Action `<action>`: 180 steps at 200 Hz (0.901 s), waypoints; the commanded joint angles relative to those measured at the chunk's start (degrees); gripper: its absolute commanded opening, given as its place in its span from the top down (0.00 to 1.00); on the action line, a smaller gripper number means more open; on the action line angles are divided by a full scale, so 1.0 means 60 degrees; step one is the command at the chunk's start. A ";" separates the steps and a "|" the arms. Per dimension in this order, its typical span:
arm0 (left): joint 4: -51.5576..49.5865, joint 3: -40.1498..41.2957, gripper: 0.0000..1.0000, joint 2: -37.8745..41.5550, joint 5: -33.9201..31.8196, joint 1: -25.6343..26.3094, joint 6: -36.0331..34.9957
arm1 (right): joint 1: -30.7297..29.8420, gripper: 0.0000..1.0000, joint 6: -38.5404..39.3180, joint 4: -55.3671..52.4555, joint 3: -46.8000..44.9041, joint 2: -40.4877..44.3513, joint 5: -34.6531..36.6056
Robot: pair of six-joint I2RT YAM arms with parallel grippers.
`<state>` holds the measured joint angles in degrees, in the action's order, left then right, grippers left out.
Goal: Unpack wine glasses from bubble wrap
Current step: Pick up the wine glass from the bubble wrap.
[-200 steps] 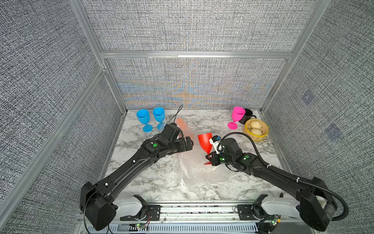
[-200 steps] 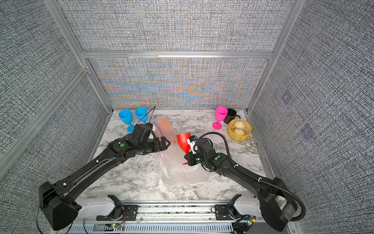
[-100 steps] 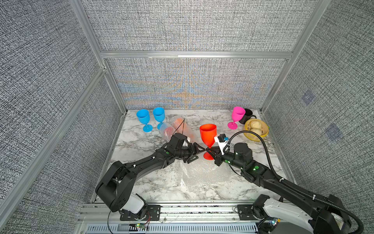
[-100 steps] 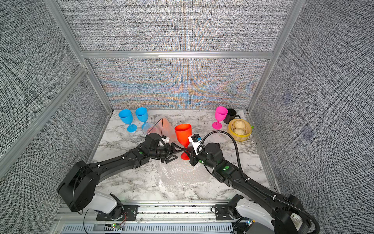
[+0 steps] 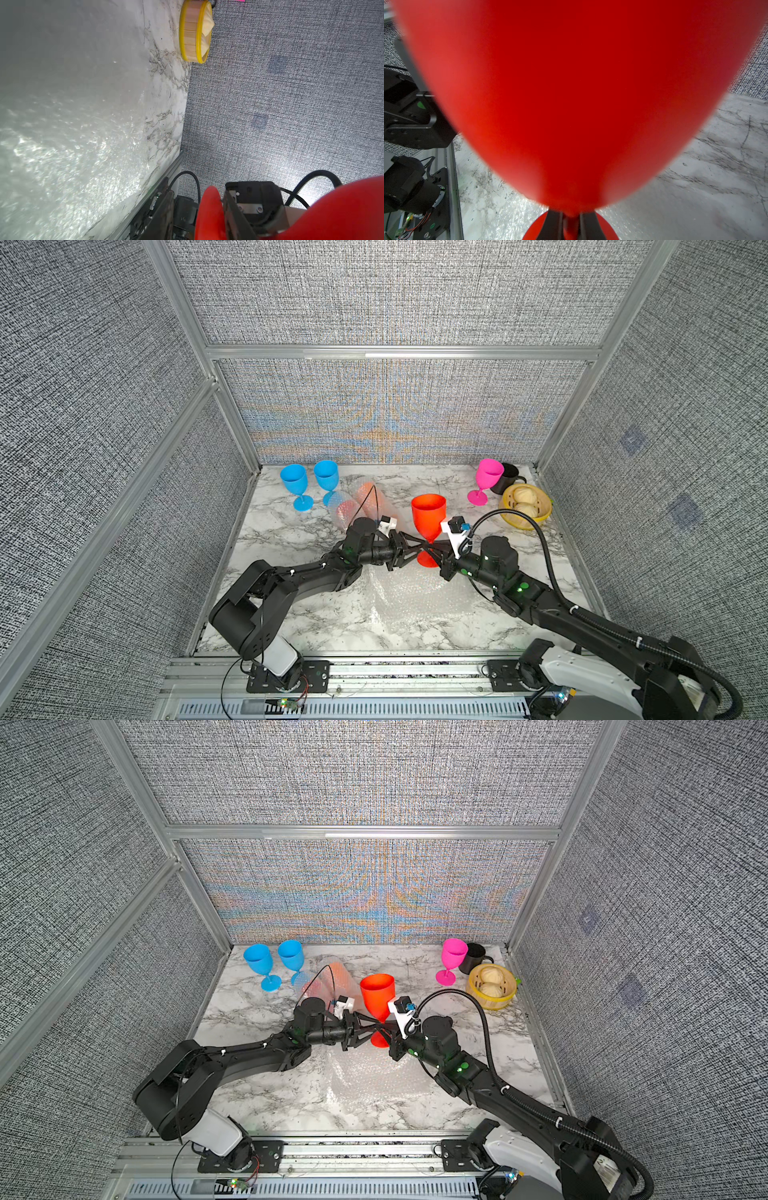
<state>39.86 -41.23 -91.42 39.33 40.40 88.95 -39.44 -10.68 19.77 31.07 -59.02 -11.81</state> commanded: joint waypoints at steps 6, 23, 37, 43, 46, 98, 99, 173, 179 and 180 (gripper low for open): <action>0.1533 0.0083 0.71 -0.0288 0.0394 0.0018 0.0704 | -0.0029 1.00 0.0198 0.0917 -0.0163 0.0047 0.0401; 0.2144 0.0130 0.76 -0.0540 0.0472 0.0054 0.1083 | -0.0024 1.00 0.0343 0.1388 -0.0393 0.0093 0.0649; 0.2572 0.0119 0.77 -0.0729 0.0552 0.0094 0.1355 | -0.0025 1.00 0.0465 0.1872 -0.0618 0.0111 0.0751; 0.2726 0.0108 0.77 -0.0811 0.0575 0.0128 0.1444 | -0.0029 1.00 0.0549 0.2032 -0.0673 0.0109 0.0779; 0.2834 0.0105 0.78 -0.0849 0.0595 0.0130 0.1504 | -0.0033 1.00 0.0597 0.2082 -0.0691 0.0107 0.0797; 0.3278 -0.0008 0.82 -0.1076 0.0671 0.0224 0.1859 | -0.0021 1.00 0.1198 0.2797 -0.1091 0.0111 0.1189; 0.3276 -0.0010 0.82 -0.1079 0.0676 0.0224 0.1852 | -0.0012 1.00 0.1203 0.2805 -0.1091 0.0111 0.1191; 0.3052 -0.0188 1.00 -0.1077 0.0681 0.0248 0.1735 | -0.0006 1.00 0.1296 0.2730 -0.1098 0.0080 0.1321; 0.3052 -0.0203 1.00 -0.1078 0.0669 0.0244 0.1741 | -0.0020 0.98 0.1282 0.2614 -0.1044 0.0098 0.1274; 0.3046 -0.0210 1.00 -0.1080 0.0668 0.0249 0.1735 | -0.0019 0.97 0.1282 0.2589 -0.1046 0.0119 0.1262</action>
<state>57.14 -41.89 -97.80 41.50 41.76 100.71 -39.40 -4.43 35.92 24.25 -58.59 -4.12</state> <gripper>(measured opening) 0.063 0.100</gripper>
